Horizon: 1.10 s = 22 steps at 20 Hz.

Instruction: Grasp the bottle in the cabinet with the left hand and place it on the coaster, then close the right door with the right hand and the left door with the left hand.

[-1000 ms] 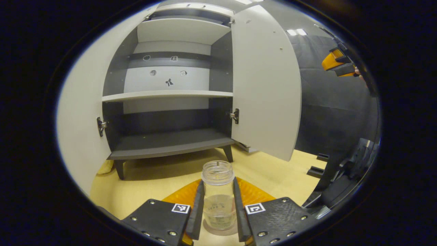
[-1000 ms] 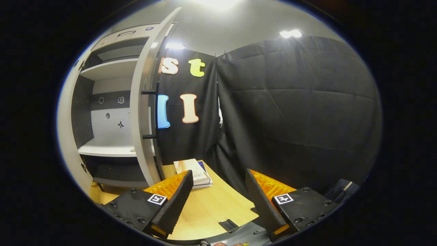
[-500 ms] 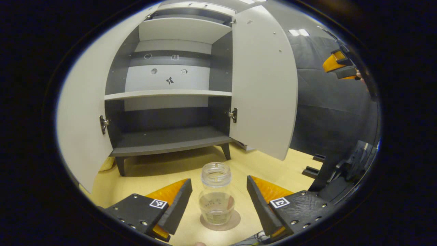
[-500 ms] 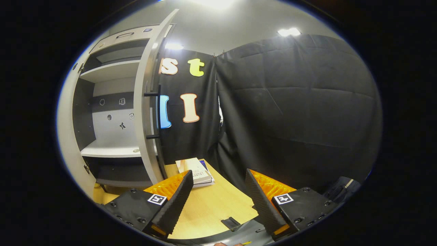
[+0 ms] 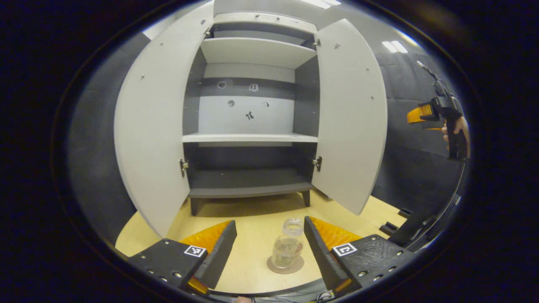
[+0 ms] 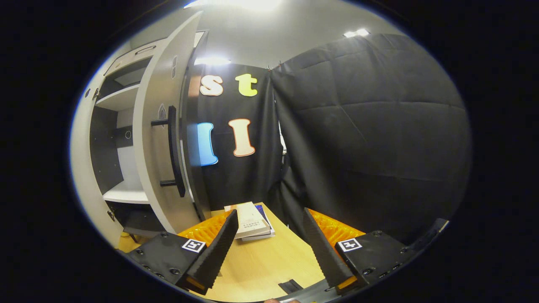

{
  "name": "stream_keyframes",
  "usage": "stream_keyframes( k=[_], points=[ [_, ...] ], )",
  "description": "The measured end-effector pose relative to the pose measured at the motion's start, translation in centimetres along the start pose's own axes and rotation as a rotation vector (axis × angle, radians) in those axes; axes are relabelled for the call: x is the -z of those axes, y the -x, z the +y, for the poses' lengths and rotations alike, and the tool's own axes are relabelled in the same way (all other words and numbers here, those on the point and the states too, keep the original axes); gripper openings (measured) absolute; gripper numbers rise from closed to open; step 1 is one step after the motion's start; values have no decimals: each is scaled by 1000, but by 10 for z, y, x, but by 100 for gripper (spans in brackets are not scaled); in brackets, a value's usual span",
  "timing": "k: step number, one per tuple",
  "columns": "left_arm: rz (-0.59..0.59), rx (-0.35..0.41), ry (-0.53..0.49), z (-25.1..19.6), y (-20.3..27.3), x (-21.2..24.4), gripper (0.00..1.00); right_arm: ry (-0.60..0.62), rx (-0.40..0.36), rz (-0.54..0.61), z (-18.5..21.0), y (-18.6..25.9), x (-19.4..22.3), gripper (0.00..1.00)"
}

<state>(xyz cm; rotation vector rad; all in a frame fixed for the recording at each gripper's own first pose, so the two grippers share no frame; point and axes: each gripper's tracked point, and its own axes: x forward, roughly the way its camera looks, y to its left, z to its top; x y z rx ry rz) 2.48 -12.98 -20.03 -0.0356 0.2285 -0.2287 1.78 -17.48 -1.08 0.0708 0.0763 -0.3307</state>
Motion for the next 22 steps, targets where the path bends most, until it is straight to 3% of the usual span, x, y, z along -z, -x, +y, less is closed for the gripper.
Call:
stream_keyframes(
  k=[7,12,15,20,22],
  points=[
    [-156,-269,165,41,58,-99,92,-2,-129,-11,4,-35,-15,98],
    [-236,-411,146,69,88,-163,93,27,-230,-66,8,-46,-43,98],
    [-233,-447,112,77,95,-184,93,46,-307,-100,15,-50,-60,94],
    [-220,-421,134,79,92,-200,94,10,-446,-90,30,-49,-82,98],
    [-228,-421,102,83,91,-212,93,12,-465,-85,32,-50,-91,98]
  ],
)
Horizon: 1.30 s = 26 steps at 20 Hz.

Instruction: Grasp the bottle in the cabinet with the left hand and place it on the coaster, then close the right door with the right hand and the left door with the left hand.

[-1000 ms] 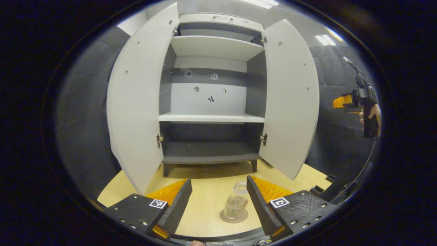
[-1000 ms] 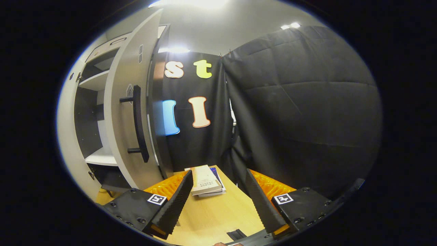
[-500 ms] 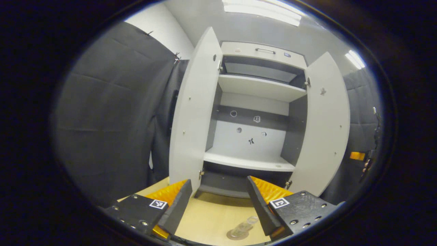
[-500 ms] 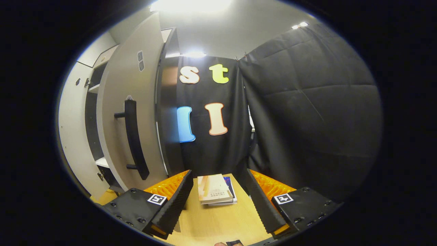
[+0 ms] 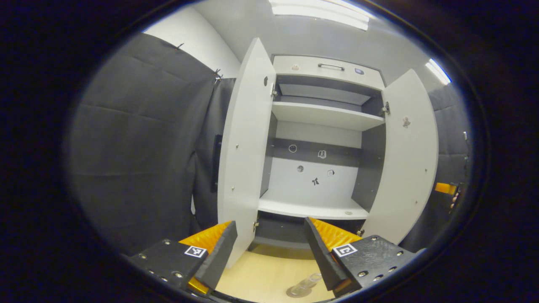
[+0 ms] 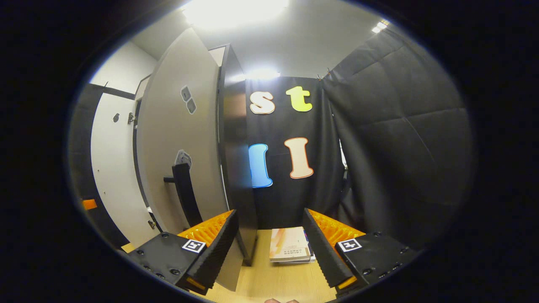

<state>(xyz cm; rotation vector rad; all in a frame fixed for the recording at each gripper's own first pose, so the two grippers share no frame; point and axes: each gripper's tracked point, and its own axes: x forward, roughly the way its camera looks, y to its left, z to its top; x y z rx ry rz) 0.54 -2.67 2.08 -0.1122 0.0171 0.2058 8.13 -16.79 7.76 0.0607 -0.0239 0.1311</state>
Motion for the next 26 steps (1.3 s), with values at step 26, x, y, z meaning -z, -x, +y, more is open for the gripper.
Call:
stream_keyframes(
  k=[26],
  points=[
    [47,134,82,15,-40,38,93,60,-14,63,95,-23,-8,90]
  ],
)
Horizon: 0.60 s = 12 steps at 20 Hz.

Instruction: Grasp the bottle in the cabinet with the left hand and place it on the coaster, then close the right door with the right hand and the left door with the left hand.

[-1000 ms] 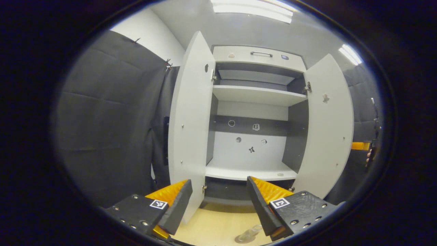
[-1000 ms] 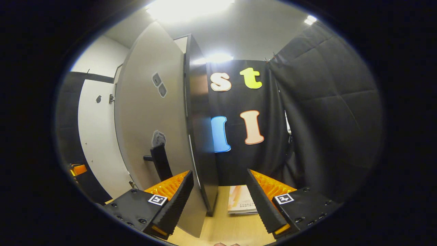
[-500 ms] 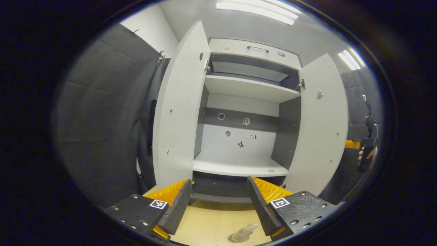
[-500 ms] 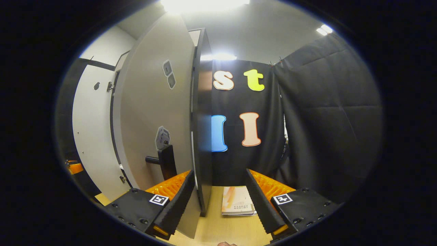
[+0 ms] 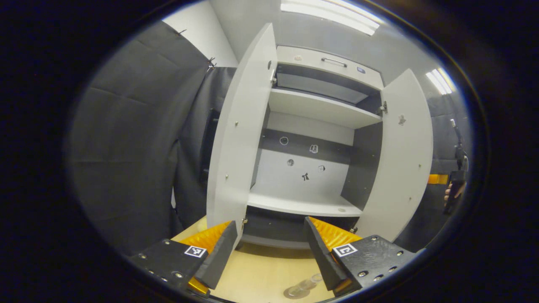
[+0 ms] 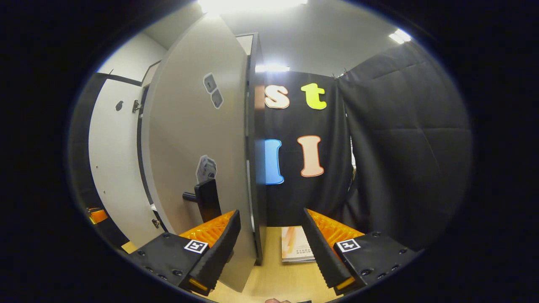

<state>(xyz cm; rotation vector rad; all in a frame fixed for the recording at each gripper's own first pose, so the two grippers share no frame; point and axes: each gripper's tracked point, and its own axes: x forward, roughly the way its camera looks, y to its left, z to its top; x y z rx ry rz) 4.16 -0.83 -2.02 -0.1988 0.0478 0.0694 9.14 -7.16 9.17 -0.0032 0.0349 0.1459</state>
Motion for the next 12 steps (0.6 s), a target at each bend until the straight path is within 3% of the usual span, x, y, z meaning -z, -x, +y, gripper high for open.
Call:
stream_keyframes(
  k=[2,3,5,8,9,11,12],
  points=[
    [-2,-1,-9,2,2,-2,93,-19,-38,11,17,-3,3,95],
    [-3,-4,-11,3,4,-3,93,-26,-45,10,24,-5,3,91],
    [-10,-13,-8,7,8,-5,93,-27,-75,11,42,-11,1,95],
    [0,-46,-17,22,17,-3,93,-59,-128,15,70,-21,3,91],
    [0,-58,-26,28,20,-3,93,-77,-142,22,80,-25,5,96],
    [0,-81,-51,39,27,-4,92,-118,-177,22,103,-34,6,91],
    [0,-94,-62,46,31,-4,92,-135,-207,20,115,-38,4,96]
  ],
)
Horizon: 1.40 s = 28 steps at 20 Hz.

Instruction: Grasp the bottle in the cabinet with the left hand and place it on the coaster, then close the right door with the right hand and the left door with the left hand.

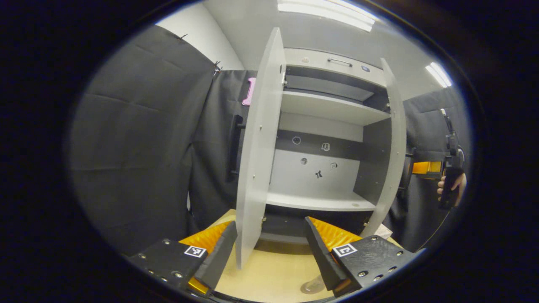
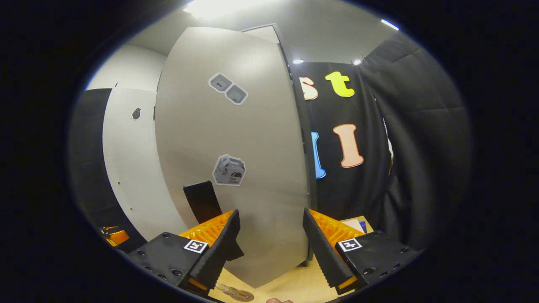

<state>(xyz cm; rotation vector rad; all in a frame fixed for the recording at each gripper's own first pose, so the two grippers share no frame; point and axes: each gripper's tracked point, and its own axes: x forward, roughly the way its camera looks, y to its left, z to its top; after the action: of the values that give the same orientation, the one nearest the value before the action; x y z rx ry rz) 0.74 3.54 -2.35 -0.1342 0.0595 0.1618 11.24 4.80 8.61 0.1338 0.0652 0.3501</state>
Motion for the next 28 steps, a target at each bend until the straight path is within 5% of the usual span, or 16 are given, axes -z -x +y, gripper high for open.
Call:
stream_keyframes(
  k=[11,20,28],
  points=[
    [-31,-128,-11,110,-10,-19,93,7,59,21,5,-2,26,97],
    [-58,4,-85,163,-62,-61,93,45,139,18,12,5,43,97],
    [-107,174,-52,153,-117,-101,94,77,201,25,16,22,65,97]
  ],
)
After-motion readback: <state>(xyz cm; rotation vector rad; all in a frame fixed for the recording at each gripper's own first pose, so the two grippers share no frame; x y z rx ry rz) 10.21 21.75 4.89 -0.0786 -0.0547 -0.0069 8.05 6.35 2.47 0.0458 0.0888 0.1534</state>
